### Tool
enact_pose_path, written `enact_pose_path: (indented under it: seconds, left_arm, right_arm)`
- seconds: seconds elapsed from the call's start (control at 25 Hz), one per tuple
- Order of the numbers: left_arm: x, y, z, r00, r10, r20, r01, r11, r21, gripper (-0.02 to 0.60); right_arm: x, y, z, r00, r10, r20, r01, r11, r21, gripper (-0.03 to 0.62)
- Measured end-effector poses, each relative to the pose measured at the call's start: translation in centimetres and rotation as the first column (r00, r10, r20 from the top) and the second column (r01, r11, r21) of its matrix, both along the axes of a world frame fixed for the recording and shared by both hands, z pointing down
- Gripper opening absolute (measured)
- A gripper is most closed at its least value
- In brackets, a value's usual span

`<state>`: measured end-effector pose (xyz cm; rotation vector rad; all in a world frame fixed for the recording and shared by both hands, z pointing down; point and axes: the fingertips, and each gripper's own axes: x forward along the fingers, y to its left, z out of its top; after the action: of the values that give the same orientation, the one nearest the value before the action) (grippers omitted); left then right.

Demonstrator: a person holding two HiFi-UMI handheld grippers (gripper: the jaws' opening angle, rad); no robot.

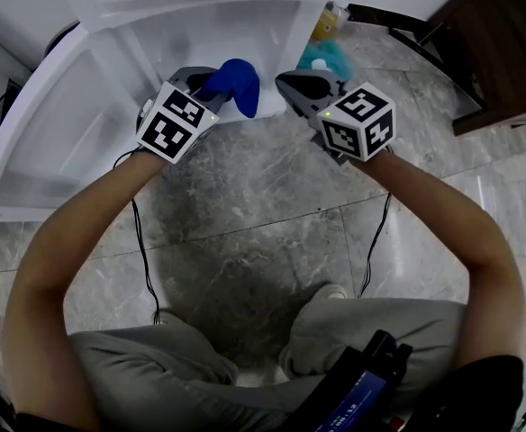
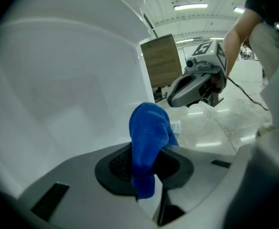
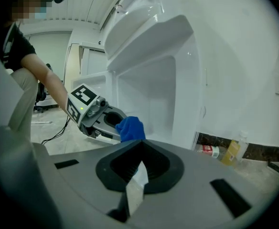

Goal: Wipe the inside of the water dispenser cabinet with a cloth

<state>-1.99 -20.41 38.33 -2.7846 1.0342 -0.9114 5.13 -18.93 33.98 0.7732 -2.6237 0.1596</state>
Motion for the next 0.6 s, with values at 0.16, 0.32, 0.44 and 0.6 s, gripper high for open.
enact_pose_path:
  seconds: [0.16,0.32,0.44,0.6]
  left_arm:
    - [1.9,-3.1,1.6,0.997,0.012,0.073,-0.016,0.999,0.048,0.087]
    - [3.3,-7.0,3.3,0.989,-0.012,0.148,0.004,0.999,0.050,0.087]
    - [3.6,-9.5,5.0,0.985,-0.052,0.162,0.049,0.999,0.023,0.086]
    - [3.9,-11.8,7.3,0.978,-0.084,0.193,0.081,0.996,0.023,0.083]
  right_arm:
    - [0.4,0.1,1.3,1.000,-0.009,-0.025,0.009,1.000,-0.009,-0.002]
    - [1.8,0.1,2.8,0.999,-0.005,-0.042,0.004,1.000,-0.022,-0.002]
    - [2.7,0.1,4.1,0.999,0.003,-0.049,-0.005,0.999,-0.045,-0.002]
    - [3.6,0.2,5.6,0.999,-0.007,-0.054,0.003,0.997,-0.075,-0.002]
